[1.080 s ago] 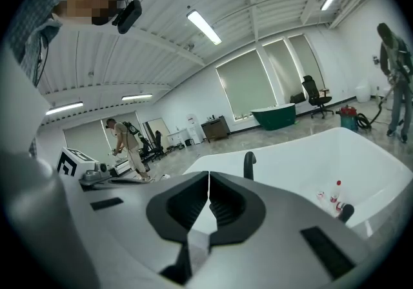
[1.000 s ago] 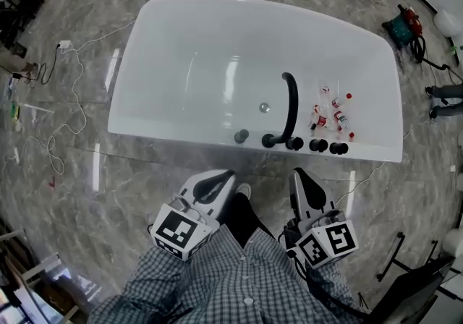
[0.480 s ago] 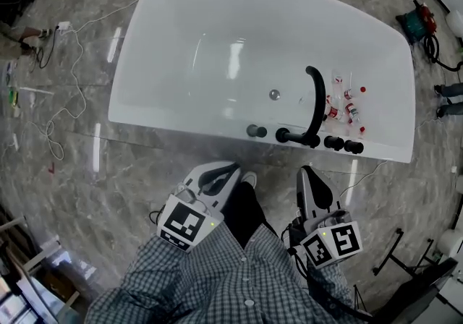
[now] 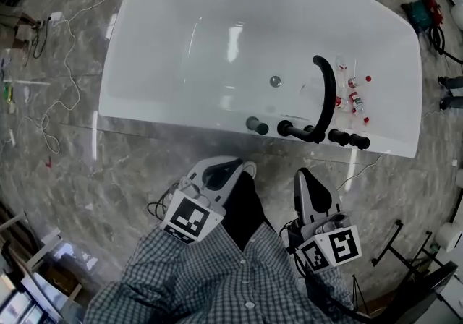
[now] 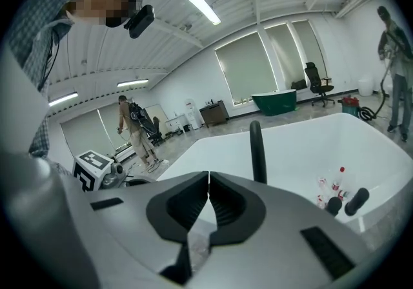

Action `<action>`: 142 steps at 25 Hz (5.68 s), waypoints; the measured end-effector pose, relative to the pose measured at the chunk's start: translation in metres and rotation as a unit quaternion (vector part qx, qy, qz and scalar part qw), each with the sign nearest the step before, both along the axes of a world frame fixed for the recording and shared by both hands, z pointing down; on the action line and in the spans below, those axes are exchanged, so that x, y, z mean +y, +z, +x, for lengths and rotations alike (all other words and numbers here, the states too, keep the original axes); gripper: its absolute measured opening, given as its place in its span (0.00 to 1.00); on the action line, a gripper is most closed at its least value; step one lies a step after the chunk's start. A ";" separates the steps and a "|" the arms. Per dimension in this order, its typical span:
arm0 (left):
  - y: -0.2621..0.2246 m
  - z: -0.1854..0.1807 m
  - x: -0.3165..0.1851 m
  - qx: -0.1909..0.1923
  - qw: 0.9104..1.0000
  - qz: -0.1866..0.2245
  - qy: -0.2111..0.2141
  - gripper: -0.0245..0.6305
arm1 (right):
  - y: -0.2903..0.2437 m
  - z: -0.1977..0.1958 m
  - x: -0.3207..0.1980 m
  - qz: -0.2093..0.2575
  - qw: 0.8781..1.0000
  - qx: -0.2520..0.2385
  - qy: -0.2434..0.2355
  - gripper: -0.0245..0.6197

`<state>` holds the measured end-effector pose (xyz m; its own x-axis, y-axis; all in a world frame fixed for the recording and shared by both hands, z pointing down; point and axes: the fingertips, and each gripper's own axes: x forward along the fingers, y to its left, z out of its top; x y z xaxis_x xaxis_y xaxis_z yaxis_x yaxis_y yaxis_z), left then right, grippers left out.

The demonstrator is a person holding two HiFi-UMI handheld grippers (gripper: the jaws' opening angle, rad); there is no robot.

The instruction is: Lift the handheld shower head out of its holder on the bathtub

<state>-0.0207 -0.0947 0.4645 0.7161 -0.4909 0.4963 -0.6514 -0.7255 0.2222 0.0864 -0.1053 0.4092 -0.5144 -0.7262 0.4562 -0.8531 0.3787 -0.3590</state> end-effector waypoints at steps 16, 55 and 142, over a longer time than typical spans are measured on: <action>0.077 0.013 -0.016 -0.030 0.998 -0.020 0.050 0.05 | 0.045 0.005 -0.008 -0.039 0.999 -0.010 -0.006 0.07; 0.226 0.042 -0.064 -0.092 0.993 0.012 0.074 0.25 | 0.160 0.023 -0.013 -0.097 0.995 -0.012 -0.023 0.07; 0.028 0.054 -0.063 -0.105 0.989 0.086 0.055 0.24 | 0.015 0.041 -0.003 -0.010 0.999 -0.008 0.035 0.07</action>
<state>0.0330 -0.1579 0.4924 0.6601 -0.5052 0.5559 -0.5848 -0.8101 -0.0418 0.1278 -0.1084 0.4238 -0.4694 -0.7515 0.4636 -0.8717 0.3106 -0.3790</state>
